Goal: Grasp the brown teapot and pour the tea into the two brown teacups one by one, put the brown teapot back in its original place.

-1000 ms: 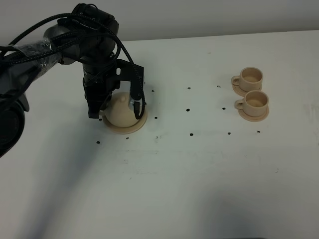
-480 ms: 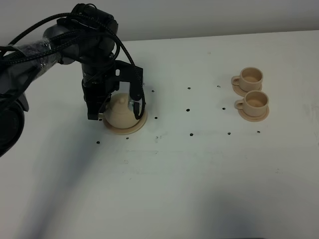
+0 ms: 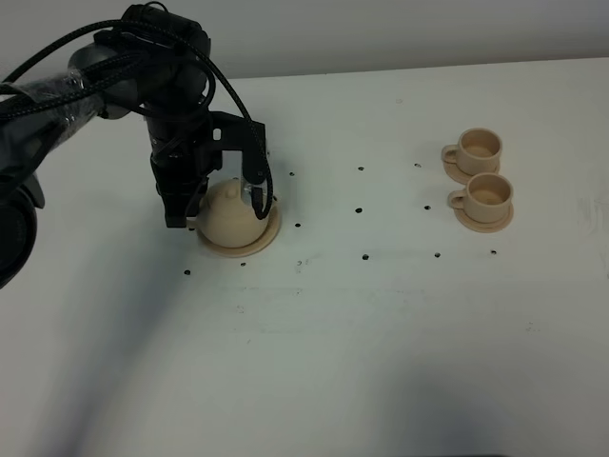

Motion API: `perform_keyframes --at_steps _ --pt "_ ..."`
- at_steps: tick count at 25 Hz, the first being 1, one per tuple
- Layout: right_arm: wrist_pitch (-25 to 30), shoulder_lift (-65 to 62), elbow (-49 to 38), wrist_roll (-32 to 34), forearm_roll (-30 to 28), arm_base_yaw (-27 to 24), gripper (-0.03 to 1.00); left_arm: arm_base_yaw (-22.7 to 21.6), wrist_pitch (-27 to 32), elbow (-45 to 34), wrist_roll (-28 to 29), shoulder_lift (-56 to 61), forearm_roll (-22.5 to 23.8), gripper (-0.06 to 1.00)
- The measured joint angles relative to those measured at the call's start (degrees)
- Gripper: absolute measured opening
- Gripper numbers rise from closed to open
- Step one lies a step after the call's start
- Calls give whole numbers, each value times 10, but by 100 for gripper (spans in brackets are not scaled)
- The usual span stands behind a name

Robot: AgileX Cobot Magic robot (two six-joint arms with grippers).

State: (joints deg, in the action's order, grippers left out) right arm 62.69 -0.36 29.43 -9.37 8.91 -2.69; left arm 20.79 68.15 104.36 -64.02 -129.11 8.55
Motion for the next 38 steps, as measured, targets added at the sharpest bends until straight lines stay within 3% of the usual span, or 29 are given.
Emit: perform_keyframes --at_steps 10,19,27,38 --pt "0 0 0 0 0 0 33 -20 0 1 0 13 -29 14" --pt "0 0 0 0 0 0 33 -14 -32 5 17 44 -108 13" --pt "0 0 0 0 0 0 33 41 -59 5 87 48 -115 13" --pt "0 0 0 0 0 0 33 122 -122 5 201 48 -77 13"
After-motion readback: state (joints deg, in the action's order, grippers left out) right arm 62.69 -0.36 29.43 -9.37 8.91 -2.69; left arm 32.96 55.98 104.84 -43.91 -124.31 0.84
